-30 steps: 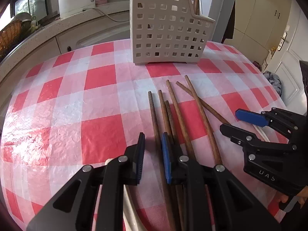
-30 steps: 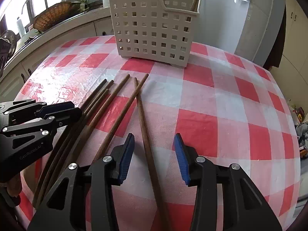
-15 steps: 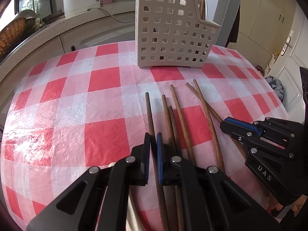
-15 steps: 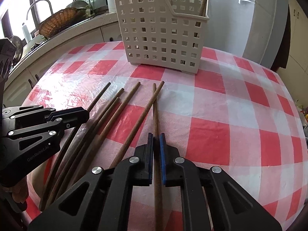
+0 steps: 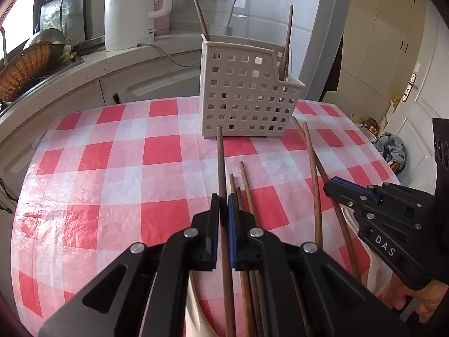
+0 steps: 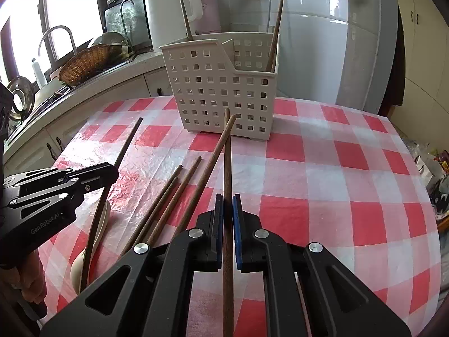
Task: Organize utensils
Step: 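Lift the grasped chopstick upright with the right gripper and adjust grip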
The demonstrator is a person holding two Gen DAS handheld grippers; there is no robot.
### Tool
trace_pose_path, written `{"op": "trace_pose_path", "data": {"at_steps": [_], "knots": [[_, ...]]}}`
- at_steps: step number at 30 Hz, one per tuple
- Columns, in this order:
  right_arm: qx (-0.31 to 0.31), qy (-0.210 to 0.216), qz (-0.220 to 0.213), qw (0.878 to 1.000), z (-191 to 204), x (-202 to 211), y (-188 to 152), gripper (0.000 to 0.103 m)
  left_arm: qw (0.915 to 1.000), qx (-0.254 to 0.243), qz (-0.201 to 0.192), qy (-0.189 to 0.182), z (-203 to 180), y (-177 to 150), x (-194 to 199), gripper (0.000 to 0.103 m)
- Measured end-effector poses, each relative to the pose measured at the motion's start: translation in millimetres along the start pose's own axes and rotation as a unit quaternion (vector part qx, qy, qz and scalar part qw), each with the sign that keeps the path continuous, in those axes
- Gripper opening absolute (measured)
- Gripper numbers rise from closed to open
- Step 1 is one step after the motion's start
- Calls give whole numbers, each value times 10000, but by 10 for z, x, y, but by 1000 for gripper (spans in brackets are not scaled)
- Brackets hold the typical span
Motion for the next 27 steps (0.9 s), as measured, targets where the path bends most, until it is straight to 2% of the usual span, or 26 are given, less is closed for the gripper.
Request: {"op": "trace_pose_path", "data": {"at_steps": [16, 27], "knots": [[-164, 25, -492, 9987, -10, 299, 159, 9, 9987, 154, -473, 114, 81, 127, 287, 6], [-121, -67, -492, 9987, 40, 263, 140, 9, 9987, 144, -488, 78, 66, 120, 301, 6]]}}
Point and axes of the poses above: each gripper's, at about its wrist camera, not at the fingertips, and x roughly against the way its jaws point, z to its left, y to its top, the point moved 2 cm from there along -x, roughly the way its jaws point, and after that the axes turned 10 degrees about -x, right-handed, at the moved point
